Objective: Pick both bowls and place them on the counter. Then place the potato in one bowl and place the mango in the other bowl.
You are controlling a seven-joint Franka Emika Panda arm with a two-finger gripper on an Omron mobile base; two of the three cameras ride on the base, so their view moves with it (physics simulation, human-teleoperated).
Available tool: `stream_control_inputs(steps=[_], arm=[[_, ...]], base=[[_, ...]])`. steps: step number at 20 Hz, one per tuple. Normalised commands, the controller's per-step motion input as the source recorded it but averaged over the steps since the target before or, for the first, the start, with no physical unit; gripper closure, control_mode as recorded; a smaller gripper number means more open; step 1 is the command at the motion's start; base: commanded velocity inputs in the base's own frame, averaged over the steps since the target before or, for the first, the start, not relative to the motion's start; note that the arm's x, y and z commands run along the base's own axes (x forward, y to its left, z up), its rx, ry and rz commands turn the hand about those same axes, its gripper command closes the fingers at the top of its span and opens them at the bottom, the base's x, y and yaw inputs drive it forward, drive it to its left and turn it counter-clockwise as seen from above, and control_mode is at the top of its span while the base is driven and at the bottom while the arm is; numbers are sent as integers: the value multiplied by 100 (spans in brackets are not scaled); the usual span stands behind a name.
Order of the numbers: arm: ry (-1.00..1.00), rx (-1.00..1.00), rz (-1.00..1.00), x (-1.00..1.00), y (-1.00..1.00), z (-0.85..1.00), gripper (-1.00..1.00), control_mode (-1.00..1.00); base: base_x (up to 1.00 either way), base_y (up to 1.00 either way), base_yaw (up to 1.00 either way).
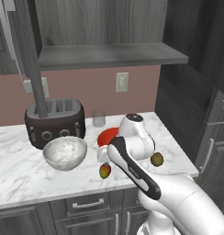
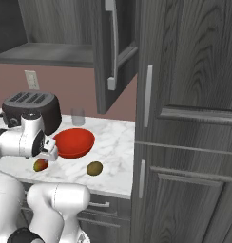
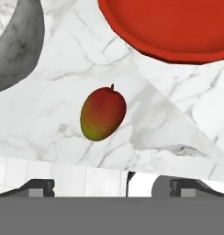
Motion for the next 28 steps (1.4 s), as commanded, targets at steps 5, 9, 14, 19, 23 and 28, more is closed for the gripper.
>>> stream_control_inputs(steps=[5,9,14,19,23,28], arm=[[-6,0,8,26,3,-32,-100,-100],[-3,0,4,25,3,-23,-100,-100],[0,0,0,20,15,-12,-100,-100],[0,0,0,17,16,-7,-100,-100],[1,0,0,12,7,-9,-100,-100],[5,0,-1,1,0,-18,-100,-100]], base=[[0,0,0],[0,0,0],[0,0,0],[0,0,0],[0,0,0],[0,0,0]])
